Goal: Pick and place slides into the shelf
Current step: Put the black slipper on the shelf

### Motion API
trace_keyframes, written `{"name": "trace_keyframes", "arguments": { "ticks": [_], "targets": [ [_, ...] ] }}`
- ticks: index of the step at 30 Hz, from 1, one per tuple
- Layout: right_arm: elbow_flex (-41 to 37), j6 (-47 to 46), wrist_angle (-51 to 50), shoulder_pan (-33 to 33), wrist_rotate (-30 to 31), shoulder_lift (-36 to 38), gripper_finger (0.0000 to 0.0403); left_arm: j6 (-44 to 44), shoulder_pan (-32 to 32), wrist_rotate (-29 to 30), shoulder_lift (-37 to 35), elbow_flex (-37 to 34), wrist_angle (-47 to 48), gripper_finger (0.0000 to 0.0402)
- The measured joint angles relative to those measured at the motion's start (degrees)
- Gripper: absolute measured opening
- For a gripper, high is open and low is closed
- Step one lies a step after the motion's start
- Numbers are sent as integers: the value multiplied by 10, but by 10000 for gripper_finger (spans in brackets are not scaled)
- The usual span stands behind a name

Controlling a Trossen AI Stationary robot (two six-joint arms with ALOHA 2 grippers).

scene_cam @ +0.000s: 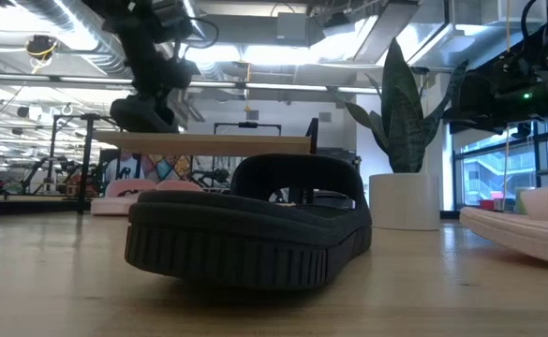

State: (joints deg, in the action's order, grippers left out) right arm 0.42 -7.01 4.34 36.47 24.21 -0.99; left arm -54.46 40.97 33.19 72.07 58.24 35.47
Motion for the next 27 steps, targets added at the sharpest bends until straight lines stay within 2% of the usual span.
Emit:
{"name": "trace_keyframes", "arguments": {
  "ticks": [13,21,27],
  "targets": [
    [0,1,1,0,18,-1,200,1,8,-4,-42,-22,-5,3],
    [0,1,1,0,20,-1,200,18,30,-12,-36,-30,0,35],
    [0,-2,1,0,19,-1,200,18,34,-8,-37,-50,-4,44]
  ]
}}
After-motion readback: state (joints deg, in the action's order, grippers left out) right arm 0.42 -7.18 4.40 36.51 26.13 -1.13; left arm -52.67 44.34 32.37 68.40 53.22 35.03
